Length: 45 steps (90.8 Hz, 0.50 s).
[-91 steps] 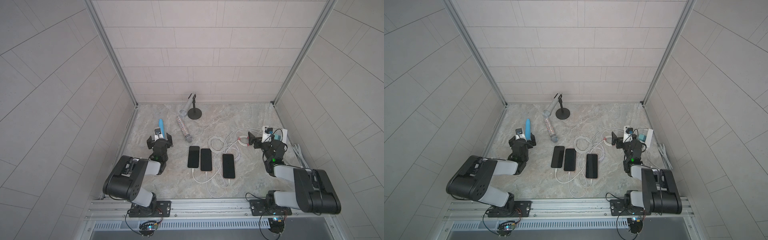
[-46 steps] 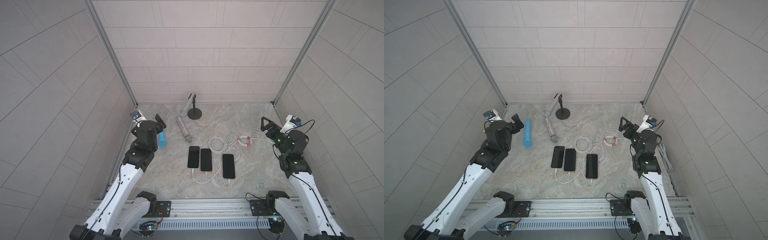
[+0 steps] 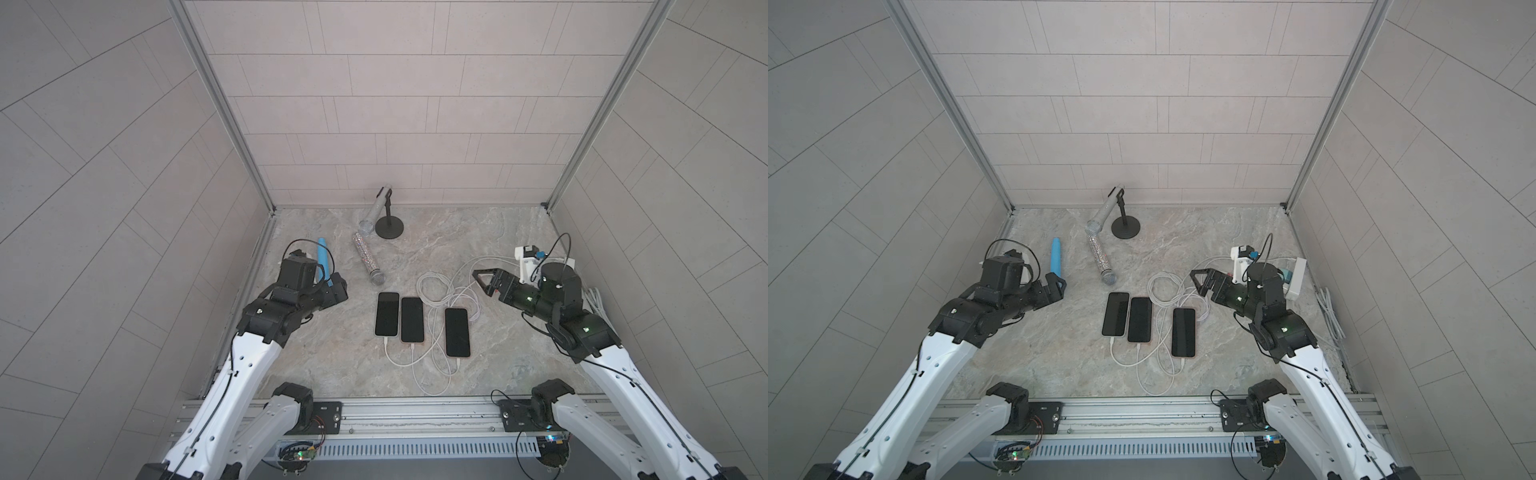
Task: Unplug the charging cable from the phone
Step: Pick up the phone at the center of the board.
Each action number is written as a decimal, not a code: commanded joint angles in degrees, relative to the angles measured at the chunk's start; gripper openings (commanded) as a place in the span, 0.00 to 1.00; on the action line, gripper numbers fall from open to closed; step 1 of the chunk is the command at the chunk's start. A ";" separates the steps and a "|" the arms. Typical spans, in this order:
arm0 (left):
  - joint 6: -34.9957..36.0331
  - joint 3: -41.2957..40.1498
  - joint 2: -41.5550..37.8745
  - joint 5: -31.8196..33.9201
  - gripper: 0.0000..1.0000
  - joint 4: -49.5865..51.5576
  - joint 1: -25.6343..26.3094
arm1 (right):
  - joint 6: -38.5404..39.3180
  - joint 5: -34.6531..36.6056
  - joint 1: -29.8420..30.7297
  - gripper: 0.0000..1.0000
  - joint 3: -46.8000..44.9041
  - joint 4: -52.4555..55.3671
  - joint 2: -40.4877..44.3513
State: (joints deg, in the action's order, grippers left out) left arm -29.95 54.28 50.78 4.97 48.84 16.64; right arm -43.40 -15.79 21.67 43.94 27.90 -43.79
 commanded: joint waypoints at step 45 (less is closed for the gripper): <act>-14.60 2.38 19.05 3.41 1.00 -1.69 37.77 | -1.27 29.05 11.73 1.00 0.89 28.73 -0.36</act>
State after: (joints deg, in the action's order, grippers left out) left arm -40.60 53.52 65.12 5.93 49.23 49.43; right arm -42.87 7.22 33.15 44.95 51.64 -46.48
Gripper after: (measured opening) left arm 0.999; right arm 1.000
